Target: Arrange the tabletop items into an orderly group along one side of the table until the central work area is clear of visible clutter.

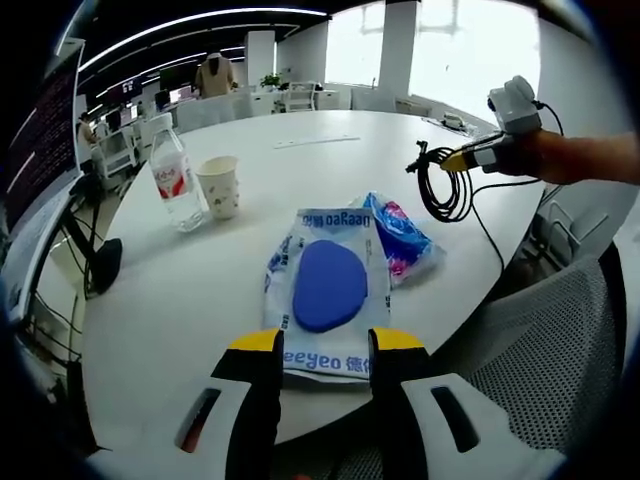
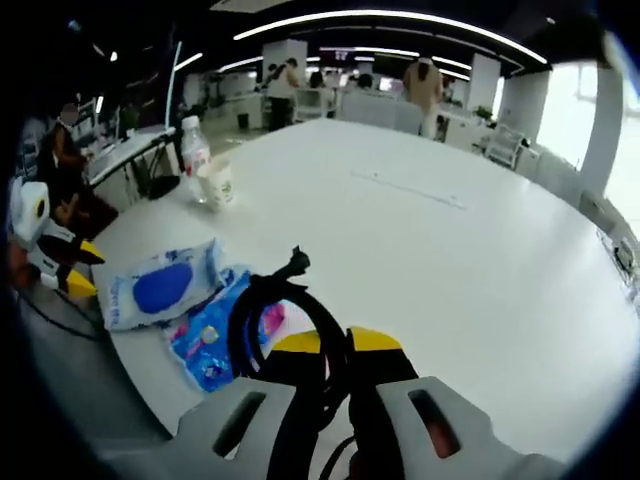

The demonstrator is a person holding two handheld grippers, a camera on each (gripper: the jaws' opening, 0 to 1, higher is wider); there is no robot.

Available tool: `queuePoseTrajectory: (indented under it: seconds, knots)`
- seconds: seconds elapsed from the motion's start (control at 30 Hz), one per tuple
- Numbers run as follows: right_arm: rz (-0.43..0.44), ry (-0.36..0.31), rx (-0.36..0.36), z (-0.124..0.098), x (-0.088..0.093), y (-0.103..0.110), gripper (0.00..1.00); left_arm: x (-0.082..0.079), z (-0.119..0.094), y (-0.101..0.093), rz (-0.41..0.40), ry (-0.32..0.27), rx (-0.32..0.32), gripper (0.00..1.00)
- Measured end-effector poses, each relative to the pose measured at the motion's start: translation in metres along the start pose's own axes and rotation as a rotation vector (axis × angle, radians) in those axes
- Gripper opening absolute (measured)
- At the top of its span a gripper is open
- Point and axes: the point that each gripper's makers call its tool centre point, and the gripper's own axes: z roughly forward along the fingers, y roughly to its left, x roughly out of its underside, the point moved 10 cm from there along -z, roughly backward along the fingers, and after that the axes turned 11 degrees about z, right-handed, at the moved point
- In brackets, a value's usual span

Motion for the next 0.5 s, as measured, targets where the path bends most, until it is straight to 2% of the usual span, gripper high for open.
queuePoseTrajectory:
  seconds: [0.1, 0.33, 0.5]
  knots:
    - [0.044, -0.004, 0.018, -0.004, 0.004, -0.009, 0.05, 0.0, 0.0, 0.0, -0.001, 0.0, -0.002, 0.32]
    - [0.073, 0.007, 0.046, -0.008, 0.01, -0.024, 0.05, 0.0, 0.0, 0.001, -0.003, 0.001, -0.007, 0.32]
    - [0.085, 0.016, 0.053, -0.008, 0.013, -0.027, 0.05, 0.0, 0.0, 0.002, -0.008, -0.001, -0.011, 0.32]
